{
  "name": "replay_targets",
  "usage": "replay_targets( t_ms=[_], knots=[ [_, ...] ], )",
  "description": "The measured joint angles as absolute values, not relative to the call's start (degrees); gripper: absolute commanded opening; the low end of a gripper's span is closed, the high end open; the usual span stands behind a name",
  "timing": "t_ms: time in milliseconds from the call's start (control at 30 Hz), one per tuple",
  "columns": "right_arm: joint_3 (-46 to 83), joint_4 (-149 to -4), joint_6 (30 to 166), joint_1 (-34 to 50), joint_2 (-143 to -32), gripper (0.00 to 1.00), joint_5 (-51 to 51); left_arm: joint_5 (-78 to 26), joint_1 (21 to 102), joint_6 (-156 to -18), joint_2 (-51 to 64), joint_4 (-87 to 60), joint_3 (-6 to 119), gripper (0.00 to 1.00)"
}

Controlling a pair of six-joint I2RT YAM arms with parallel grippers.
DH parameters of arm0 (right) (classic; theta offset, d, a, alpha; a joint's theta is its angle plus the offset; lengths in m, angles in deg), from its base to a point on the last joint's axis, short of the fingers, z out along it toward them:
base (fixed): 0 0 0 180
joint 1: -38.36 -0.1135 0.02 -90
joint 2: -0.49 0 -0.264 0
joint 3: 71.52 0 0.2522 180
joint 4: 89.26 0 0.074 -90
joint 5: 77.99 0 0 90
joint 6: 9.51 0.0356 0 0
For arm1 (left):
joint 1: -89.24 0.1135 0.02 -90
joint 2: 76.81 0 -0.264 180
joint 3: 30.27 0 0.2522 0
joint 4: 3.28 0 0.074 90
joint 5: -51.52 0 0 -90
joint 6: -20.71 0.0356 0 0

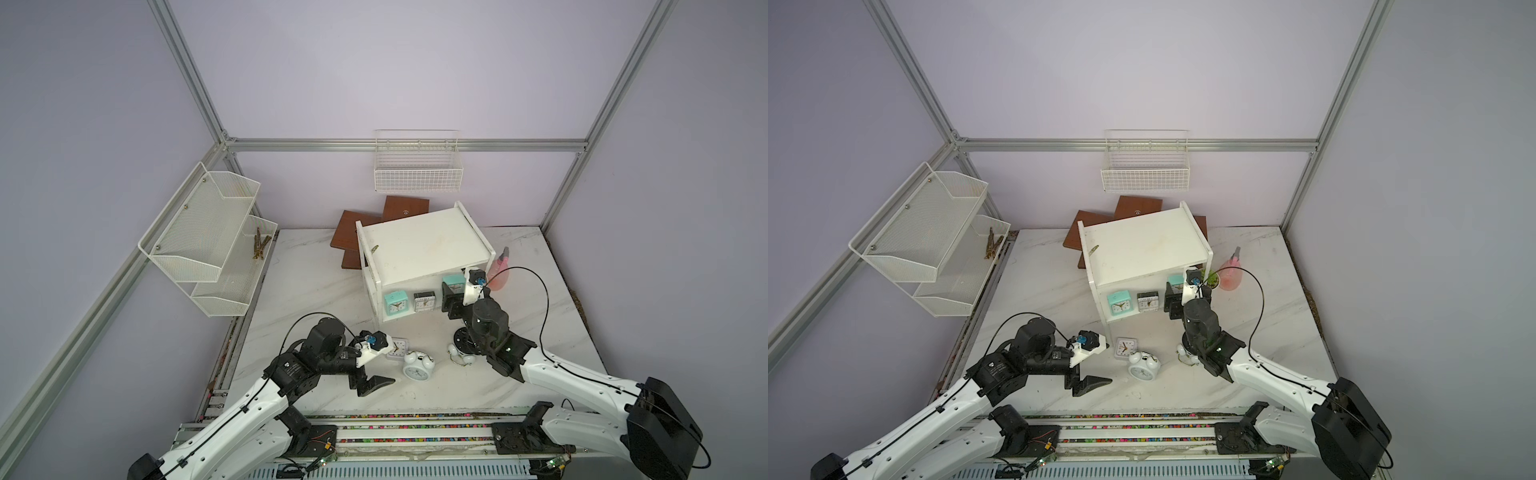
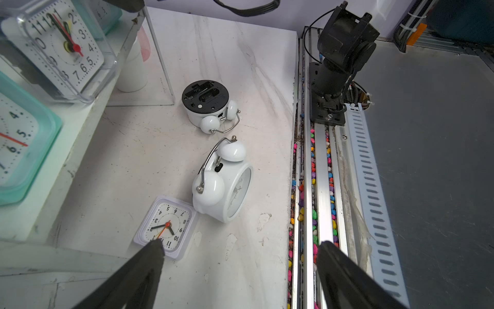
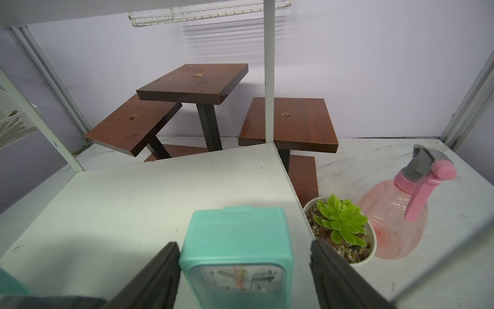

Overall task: Place the alarm clocks on the shelf by style
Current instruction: Place the alarm on the shelf.

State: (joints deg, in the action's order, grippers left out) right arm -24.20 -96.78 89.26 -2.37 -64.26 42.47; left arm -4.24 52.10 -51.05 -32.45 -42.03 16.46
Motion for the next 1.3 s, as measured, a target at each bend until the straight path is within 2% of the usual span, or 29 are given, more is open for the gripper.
replay_targets(
  t_ms=[267,333,833,967,1000,1067,1300],
  knots=[
    [-26.23,-91.40,90.75,-2.24,-56.66,0.82,38.43,-4.21,52.10,-51.05,-32.08,-41.99,16.46,0.92],
    [-26.80,-89.46,91.58,-2.24,-55.43,0.79,37.38,-4.21,52.10,-51.05,-31.97,-41.99,16.46,0.92],
    [-32.42,-83.62,96.32,-4.56,-52.66,0.73,27.89,-4.48,52.10,-50.20,-30.70,-41.51,16.35,0.92],
    [-32.97,-84.78,96.59,-6.18,-53.22,0.67,26.29,-4.52,52.10,-50.18,-30.31,-41.47,16.35,0.92],
    [-32.97,-85.13,96.52,-6.55,-53.46,0.60,26.05,-4.59,52.10,-50.16,-30.20,-41.47,16.35,0.92],
    [-32.97,-85.85,96.56,-7.12,-53.79,0.56,25.79,-4.70,52.10,-50.16,-30.07,-41.47,16.35,0.92],
    [-32.92,-88.87,96.37,-8.06,-55.76,0.53,25.18,-4.87,52.10,-50.11,-29.98,-40.74,15.41,0.92]
  ],
)
